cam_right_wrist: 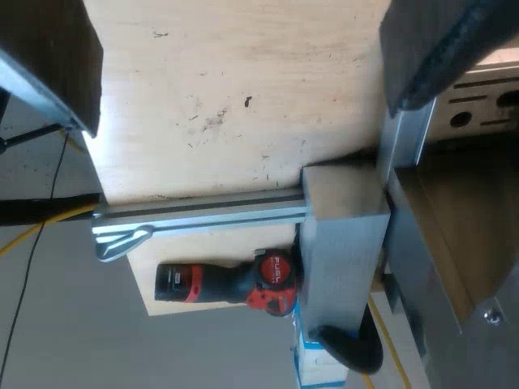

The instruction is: Place mug into machine

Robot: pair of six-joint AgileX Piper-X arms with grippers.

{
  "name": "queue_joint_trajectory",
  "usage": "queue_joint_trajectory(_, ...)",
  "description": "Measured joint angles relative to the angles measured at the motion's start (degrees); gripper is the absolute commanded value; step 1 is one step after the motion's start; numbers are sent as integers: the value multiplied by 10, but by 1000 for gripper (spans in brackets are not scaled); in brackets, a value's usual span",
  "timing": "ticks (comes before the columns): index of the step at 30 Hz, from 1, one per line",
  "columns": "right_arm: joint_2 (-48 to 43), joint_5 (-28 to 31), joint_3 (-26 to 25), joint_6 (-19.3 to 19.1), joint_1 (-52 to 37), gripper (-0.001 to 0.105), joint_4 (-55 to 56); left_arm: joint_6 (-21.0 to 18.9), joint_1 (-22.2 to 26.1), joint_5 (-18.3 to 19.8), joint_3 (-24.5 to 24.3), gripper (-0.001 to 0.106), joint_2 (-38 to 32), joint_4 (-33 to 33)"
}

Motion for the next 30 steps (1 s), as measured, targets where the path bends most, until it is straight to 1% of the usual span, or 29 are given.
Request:
queue_joint_trajectory(3,0,-1,0,0,0,72,4,6,0,0,10,80,-5,26)
queue_joint_trajectory(5,0,-1,0,0,0,72,9,14,0,-1,12,80,-5,55)
queue_joint_trajectory(8,0,-1,0,0,0,72,13,11,0,1,11,80,-5,95)
queue_joint_trajectory(11,0,-1,0,0,0,72,14,12,0,-1,11,80,-5,107)
queue_joint_trajectory(14,0,-3,0,0,0,72,16,11,0,-1,11,80,-5,80)
queue_joint_trajectory(15,0,-4,0,0,0,72,16,10,0,-1,11,80,-5,80)
queue_joint_trajectory(18,0,-20,0,-9,0,72,16,-18,0,-5,11,80,-5,24)
queue_joint_trajectory(20,0,-45,0,-24,0,72,16,-49,0,-23,13,80,-5,-18)
queue_joint_trajectory(21,0,-52,0,-26,0,72,16,-57,0,-29,13,80,-5,-27)
queue_joint_trajectory(23,0,-64,0,-28,0,72,16,-84,0,-56,21,80,-5,-54)
queue_joint_trajectory(24,0,-65,0,-29,0,72,16,-88,0,-62,22,80,-5,-58)
queue_joint_trajectory(25,0,-66,0,-29,0,72,14,-99,0,-82,28,80,-5,-66)
queue_joint_trajectory(26,0,-69,3,-30,0,72,9,-103,0,-90,33,80,-5,-74)
queue_joint_trajectory(30,0,-89,44,-30,0,72,-49,-107,0,-97,48,80,-5,-89)
